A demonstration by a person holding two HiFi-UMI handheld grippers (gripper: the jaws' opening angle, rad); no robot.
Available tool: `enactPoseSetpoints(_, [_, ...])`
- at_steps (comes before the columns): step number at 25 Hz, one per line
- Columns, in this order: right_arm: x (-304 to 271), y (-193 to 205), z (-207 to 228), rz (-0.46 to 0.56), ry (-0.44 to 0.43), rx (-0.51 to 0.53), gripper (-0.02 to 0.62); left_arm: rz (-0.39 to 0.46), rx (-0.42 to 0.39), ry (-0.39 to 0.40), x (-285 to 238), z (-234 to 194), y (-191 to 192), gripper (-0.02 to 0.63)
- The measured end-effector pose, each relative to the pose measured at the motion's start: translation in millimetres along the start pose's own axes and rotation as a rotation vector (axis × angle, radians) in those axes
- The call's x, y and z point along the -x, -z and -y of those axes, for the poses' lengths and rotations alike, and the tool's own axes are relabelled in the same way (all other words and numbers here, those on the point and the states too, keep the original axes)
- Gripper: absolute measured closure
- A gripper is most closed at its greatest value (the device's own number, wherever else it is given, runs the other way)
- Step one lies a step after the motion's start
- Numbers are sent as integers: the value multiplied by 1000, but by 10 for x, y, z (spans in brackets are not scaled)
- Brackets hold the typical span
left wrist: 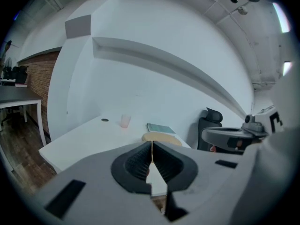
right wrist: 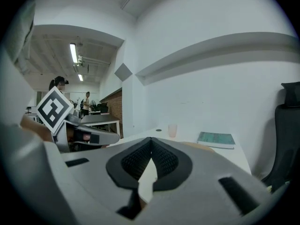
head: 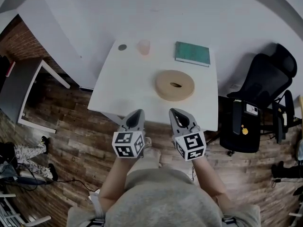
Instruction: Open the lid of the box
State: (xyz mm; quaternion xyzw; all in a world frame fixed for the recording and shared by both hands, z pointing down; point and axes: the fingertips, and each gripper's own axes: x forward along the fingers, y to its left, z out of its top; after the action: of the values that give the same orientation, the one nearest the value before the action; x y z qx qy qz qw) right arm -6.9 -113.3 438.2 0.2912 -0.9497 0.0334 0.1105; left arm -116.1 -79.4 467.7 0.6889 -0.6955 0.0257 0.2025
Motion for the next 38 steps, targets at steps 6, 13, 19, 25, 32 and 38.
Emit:
enactPoseSetpoints(6, [-375,74,132,-49,34,4,597,-38,-18,45,-416,-202,-58,600])
enactPoseSetpoints(13, [-812,160,190,-106,60,11,595,-92,-35,132,-849,-391,-44,599])
enactPoseSetpoints(19, [-1033,312,239,-155,93,6,568,-134,-43,178,-1097,-535,78,598])
enactPoseSetpoints(25, [-1174,456,306,-215,143,52,527,-176,-65,221,-1301,-614,197,598])
enactPoseSetpoints(32, [-1315,704,421,-334,183,190,459,-240,-116,288,-1537,-604,403,598])
enactPoseSetpoints(38, [-1444,926,488,-444,185,336,424,-294,-144,332,-1709,-582,577,598])
